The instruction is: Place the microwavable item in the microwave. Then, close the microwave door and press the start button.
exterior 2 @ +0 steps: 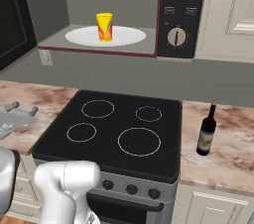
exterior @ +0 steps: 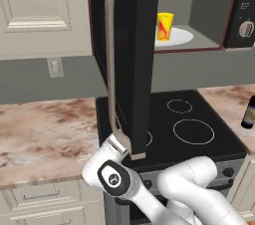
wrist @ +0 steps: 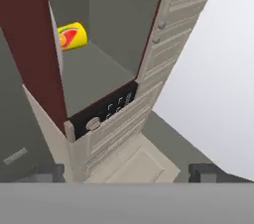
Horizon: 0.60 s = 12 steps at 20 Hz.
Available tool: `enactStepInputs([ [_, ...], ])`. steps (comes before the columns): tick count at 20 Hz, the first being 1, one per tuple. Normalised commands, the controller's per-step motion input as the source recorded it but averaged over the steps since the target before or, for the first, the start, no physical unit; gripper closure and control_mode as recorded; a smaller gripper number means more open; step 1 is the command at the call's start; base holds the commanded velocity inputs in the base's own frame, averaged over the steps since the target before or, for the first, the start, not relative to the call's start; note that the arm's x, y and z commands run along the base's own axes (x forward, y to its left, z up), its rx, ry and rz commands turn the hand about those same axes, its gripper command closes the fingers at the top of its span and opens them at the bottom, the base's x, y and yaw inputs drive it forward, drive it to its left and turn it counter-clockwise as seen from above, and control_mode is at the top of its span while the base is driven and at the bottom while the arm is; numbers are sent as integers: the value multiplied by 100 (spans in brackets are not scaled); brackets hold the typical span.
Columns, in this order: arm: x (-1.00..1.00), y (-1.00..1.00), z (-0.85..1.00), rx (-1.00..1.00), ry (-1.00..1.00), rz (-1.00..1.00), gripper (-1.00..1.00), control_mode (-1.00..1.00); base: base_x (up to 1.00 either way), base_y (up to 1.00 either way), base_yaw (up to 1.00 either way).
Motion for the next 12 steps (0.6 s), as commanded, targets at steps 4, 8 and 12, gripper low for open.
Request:
enactStepInputs([
  [4,-1,66,26,-35,7,-29,-100,-100,0,0,0],
  [8,0,49,37,-28,17,-31,-100,-100,0,0,0],
  [12,0,49,22,-25,23,-31,-100,-100,0,0,0],
])
